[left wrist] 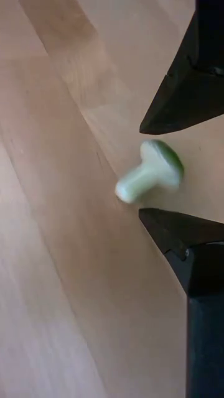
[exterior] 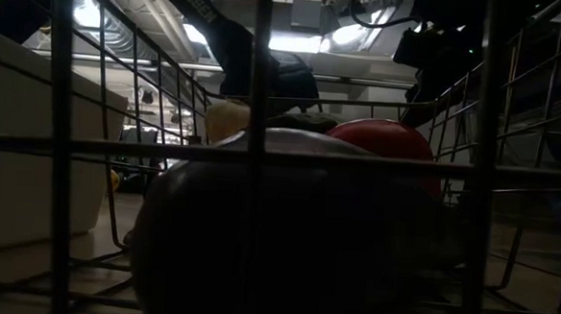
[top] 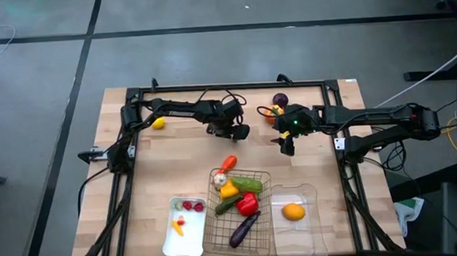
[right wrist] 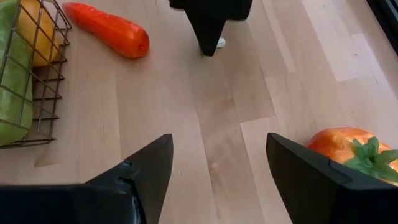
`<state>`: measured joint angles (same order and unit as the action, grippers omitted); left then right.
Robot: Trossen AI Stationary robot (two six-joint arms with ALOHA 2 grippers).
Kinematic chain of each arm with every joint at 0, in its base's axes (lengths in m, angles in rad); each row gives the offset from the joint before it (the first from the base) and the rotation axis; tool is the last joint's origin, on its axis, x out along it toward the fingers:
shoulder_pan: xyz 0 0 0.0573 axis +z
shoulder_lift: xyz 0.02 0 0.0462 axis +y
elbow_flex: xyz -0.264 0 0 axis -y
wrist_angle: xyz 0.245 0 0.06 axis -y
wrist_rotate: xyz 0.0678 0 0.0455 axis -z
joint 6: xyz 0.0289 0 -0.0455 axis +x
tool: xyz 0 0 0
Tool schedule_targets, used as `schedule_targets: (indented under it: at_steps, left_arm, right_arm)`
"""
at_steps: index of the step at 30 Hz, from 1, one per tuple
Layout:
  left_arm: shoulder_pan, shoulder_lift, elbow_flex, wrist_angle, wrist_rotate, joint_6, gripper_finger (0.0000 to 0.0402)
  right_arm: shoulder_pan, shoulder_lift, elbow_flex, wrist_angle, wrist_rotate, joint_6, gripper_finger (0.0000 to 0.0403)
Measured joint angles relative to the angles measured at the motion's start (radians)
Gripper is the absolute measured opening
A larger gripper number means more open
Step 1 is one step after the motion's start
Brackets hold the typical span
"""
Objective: Sort produce into baskets
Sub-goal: Put the green mushroom into the white bin
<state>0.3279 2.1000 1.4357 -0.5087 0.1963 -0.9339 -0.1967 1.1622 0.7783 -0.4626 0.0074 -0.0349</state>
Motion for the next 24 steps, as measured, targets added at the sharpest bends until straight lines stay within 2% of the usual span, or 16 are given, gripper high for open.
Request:
schedule_targets:
  at_steps: [12, 24]
  left_arm:
    - [-0.005, 0.012, 0.002, 0.019, -0.002, 0.010, 0.0203]
    - [-0.007, 0.011, 0.000, 0.019, -0.003, 0.059, 0.0110]
  right_arm:
    - [0.000, 0.001, 0.000, -0.010, 0.000, 0.000, 0.0257]
    - [0.000, 0.001, 0.000, -0.010, 0.000, 0.000, 0.0257]
